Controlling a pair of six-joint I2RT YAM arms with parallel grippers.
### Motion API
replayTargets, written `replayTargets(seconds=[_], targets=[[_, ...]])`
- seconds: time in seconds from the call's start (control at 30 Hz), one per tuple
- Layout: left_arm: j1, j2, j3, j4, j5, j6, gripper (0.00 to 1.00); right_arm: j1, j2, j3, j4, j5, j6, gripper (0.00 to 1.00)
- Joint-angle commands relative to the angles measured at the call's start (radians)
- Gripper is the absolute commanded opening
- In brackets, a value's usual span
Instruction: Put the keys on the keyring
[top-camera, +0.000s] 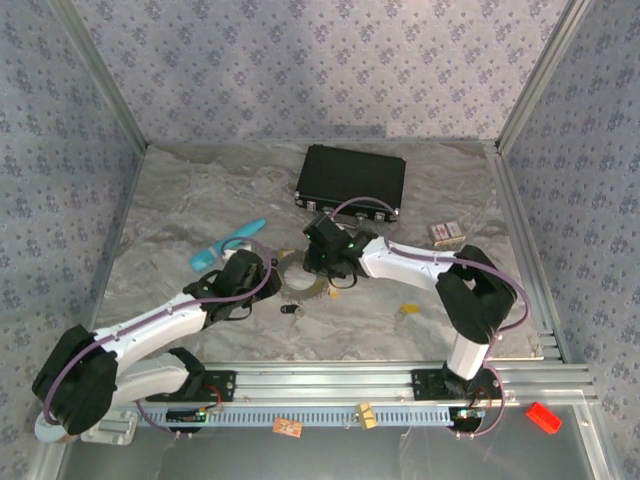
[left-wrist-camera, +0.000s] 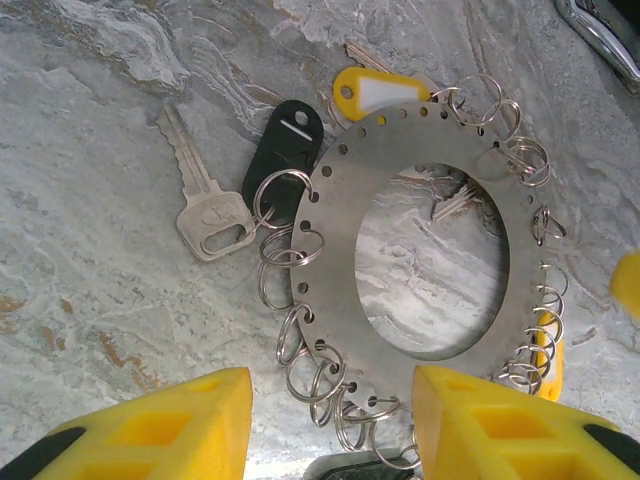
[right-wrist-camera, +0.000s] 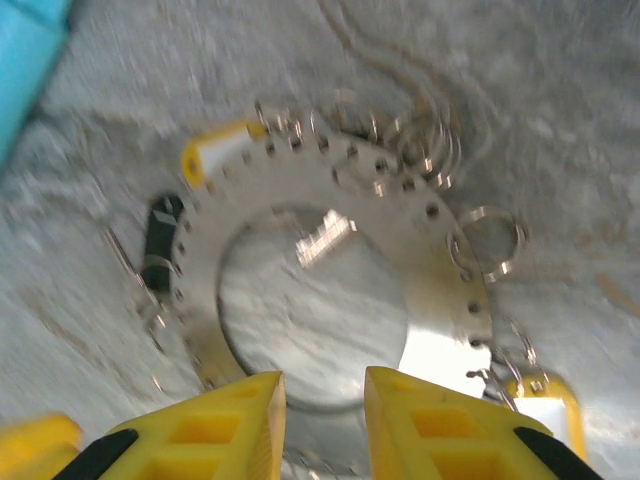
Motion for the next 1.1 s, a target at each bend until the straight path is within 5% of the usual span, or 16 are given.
replayTargets(seconds=[0.0,1.07], targets=[[-0.012,0.0,-0.009,0.034,0.008,-0.01,0.45,0.021,-0.046,-0.043,-0.051,-0.036,-0.158,0.28],[-0.032,-0.014,0.007,-0.025,-0.075,-0.054,0.43,0.059,0.052,-0.037,-0.037,-0.101,-0.296,0.32]])
